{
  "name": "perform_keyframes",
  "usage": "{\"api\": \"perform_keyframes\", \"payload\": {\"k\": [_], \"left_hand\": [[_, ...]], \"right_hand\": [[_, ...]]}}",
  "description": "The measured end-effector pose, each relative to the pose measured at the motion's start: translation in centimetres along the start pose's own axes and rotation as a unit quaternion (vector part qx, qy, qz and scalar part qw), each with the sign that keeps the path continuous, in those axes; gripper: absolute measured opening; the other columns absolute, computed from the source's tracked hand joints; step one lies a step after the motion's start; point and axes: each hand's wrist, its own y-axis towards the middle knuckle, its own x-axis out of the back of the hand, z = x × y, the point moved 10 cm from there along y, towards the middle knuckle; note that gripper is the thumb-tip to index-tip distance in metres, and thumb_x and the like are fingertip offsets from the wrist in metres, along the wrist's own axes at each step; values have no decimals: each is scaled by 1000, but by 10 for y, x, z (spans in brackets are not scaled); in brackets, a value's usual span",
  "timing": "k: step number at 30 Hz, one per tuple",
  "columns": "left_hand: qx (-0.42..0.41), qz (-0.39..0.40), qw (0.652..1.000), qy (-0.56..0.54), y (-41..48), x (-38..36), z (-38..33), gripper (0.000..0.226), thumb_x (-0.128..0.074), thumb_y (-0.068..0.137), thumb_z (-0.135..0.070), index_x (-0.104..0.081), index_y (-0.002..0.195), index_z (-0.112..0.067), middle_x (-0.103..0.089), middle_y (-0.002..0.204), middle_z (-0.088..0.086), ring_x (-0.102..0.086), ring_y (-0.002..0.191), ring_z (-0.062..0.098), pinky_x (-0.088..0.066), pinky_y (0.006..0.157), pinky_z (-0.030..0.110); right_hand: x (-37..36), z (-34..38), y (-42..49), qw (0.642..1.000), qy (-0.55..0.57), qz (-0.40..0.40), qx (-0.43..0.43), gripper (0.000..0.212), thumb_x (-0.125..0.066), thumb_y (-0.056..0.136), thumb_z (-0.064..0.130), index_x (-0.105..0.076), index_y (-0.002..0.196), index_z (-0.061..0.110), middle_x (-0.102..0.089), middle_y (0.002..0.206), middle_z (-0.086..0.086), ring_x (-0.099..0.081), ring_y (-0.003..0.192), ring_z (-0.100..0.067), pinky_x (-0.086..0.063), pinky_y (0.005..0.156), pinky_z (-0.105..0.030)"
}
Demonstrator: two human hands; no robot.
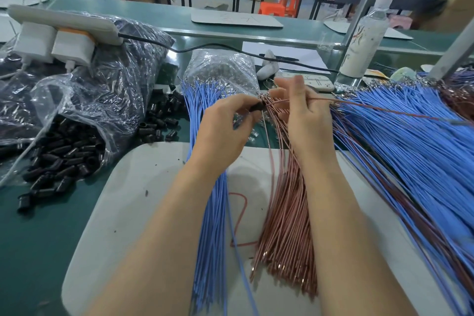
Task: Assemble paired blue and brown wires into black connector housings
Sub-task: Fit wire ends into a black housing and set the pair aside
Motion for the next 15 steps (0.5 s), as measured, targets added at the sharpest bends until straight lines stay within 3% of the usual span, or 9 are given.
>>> {"api": "perform_keyframes", "payload": {"k": [4, 7, 9, 12, 15], "left_hand": [[-38, -18, 999, 22, 0, 3, -12, 20, -64, 88, -10, -69, 106, -13, -65, 92, -8, -56, 88, 7, -42, 81, 10], [-49, -11, 998, 49, 0, 3, -14, 20, -63, 88, -12, -68, 107, -14, -61, 91, -12, -56, 91, 11, -41, 83, 15], [-47, -15, 997, 60, -1, 4, -12, 19, -63, 89, -12, -68, 107, -14, -60, 90, -13, -55, 91, 13, -42, 83, 19], [-48, -25, 996, 74, 0, 5, -10, 19, -63, 88, -12, -68, 107, -13, -60, 92, -13, -56, 91, 18, -44, 84, 27], [-52, -29, 995, 78, 0, 5, -9, 19, -64, 87, -11, -69, 106, -13, -61, 91, -13, -57, 89, 20, -44, 83, 27]], "right_hand": [[-18, -10, -2, 997, -15, 65, -45, 38, -35, 102, 39, -69, 95, 25, -69, 83, 10, -63, 71, -4, -51, 73, -26], [-6, -14, 0, 991, 99, 33, -85, 34, -41, 100, 40, -68, 90, 22, -65, 67, 6, -59, 56, -6, -50, 55, -20], [1, -16, 2, 988, 115, 25, -102, 27, -49, 97, 39, -65, 90, 18, -63, 62, 3, -58, 55, -10, -49, 52, -21], [-8, -18, -2, 976, 169, 64, -119, 10, -63, 90, 19, -61, 87, 10, -65, 62, 1, -59, 54, -9, -50, 54, -19], [-14, -12, -3, 964, 230, 78, -108, 6, -60, 90, 3, -62, 86, 7, -68, 63, 1, -62, 56, -7, -52, 57, -16]]}}
